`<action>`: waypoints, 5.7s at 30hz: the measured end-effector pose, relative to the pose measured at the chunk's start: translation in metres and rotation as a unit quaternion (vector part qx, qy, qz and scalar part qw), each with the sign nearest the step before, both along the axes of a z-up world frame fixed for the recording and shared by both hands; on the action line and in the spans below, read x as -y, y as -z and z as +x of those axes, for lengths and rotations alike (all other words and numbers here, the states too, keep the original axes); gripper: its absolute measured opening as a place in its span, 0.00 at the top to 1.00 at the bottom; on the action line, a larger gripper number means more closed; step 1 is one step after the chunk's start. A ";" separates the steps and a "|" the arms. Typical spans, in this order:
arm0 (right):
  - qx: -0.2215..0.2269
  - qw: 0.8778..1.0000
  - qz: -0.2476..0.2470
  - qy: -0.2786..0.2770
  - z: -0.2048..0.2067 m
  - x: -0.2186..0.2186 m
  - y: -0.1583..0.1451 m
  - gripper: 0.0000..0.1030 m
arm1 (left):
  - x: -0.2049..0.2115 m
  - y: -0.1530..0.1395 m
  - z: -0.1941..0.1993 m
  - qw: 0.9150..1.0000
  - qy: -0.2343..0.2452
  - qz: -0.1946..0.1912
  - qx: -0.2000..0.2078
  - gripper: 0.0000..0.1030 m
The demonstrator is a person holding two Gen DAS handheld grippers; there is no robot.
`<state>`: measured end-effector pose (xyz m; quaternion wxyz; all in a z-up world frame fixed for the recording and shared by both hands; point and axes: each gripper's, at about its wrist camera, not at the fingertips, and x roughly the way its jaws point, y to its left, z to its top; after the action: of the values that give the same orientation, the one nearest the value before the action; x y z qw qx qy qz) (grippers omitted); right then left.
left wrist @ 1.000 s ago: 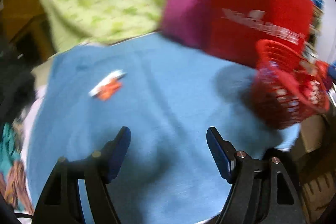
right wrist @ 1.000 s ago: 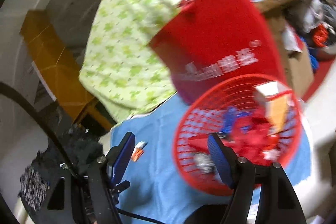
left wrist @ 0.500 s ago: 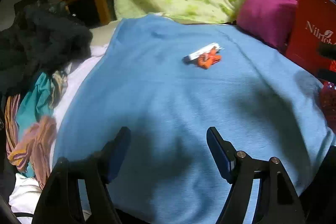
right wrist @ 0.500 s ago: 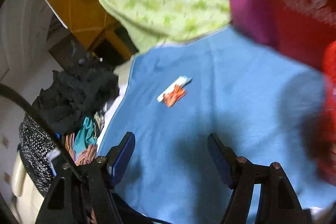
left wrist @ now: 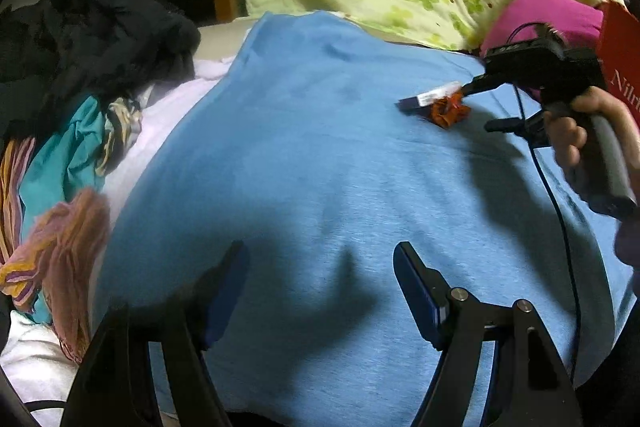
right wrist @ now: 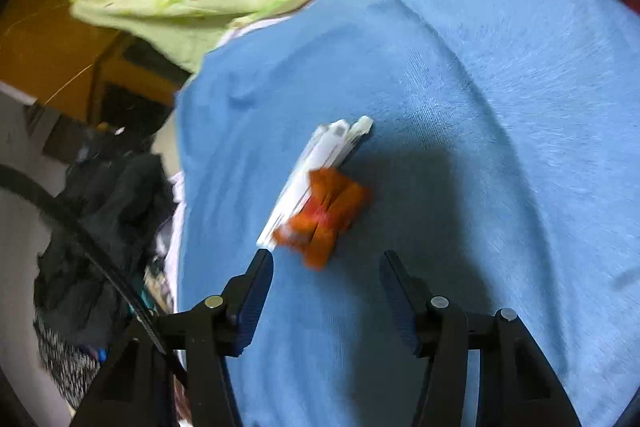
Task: Collect trash
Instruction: 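Lower the right tool onto the orange wrapper beside the white box, then grasp the white medicine box with the left tool while the right tool grasps the orange wrapper, then carry the white box and orange wrapper over the red basket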
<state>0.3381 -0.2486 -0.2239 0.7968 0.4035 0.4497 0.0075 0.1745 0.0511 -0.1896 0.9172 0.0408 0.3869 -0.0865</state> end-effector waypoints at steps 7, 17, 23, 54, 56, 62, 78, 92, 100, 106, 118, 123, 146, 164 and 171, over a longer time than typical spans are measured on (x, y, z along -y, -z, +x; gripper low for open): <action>-0.013 0.999 -0.049 0.001 0.033 -0.015 0.004 0.42 | -0.010 -0.001 0.028 1.000 -0.001 0.003 0.005 0.27; -0.002 0.994 -0.093 -0.050 0.022 0.005 0.003 0.75 | 0.041 -0.014 0.134 0.996 0.089 0.010 0.023 0.27; 0.004 0.995 -0.089 -0.045 0.013 0.043 -0.002 0.78 | 0.088 -0.010 0.188 0.990 0.139 0.030 0.014 0.27; -0.043 0.997 -0.053 -0.024 0.051 0.028 -0.001 0.36 | 0.110 0.032 0.233 0.970 0.232 0.043 -0.054 0.45; -0.056 0.996 -0.075 -0.012 0.058 0.021 -0.003 0.36 | 0.098 0.031 0.228 0.975 0.210 0.042 -0.059 0.45; -0.067 0.980 -0.184 -0.025 0.072 -0.008 -0.008 0.62 | 0.075 0.022 0.214 0.988 0.139 0.033 -0.059 0.45; 0.050 0.975 -0.211 -0.055 -0.082 0.023 -0.082 0.64 | 0.106 -0.079 0.082 0.995 0.070 0.037 0.060 0.45; 0.173 0.947 -0.270 -0.030 -0.255 0.043 -0.183 0.64 | 0.166 -0.163 -0.047 0.982 0.112 0.017 0.148 0.45; 0.212 0.931 -0.298 0.008 -0.324 0.056 -0.209 0.64 | 0.189 -0.181 -0.085 0.977 0.128 0.017 0.172 0.45; 0.227 0.925 -0.301 0.039 -0.363 0.073 -0.219 0.64 | 0.203 -0.189 -0.104 0.973 0.140 0.019 0.184 0.45; 0.235 0.919 -0.305 0.086 -0.397 0.102 -0.223 0.64 | 0.234 -0.193 -0.127 0.965 0.172 0.031 0.195 0.45; 0.233 0.918 -0.303 0.105 -0.408 0.116 -0.222 0.64 | 0.248 -0.194 -0.134 0.962 0.187 0.034 0.197 0.45; 0.219 0.918 -0.293 0.156 -0.444 0.160 -0.212 0.64 | 0.301 -0.188 -0.156 0.950 0.245 0.039 0.190 0.45; 0.209 0.921 -0.270 0.186 -0.462 0.190 -0.198 0.64 | 0.335 -0.177 -0.172 0.942 0.277 0.056 0.183 0.45; 0.205 0.923 -0.262 0.196 -0.467 0.198 -0.191 0.64 | 0.347 -0.173 -0.178 0.938 0.287 0.063 0.182 0.45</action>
<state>-0.1290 -0.4461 -0.0325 0.9344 0.2501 0.1745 -0.1841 -0.0030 -0.2956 -0.0167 0.9036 0.2225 0.1903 -0.3129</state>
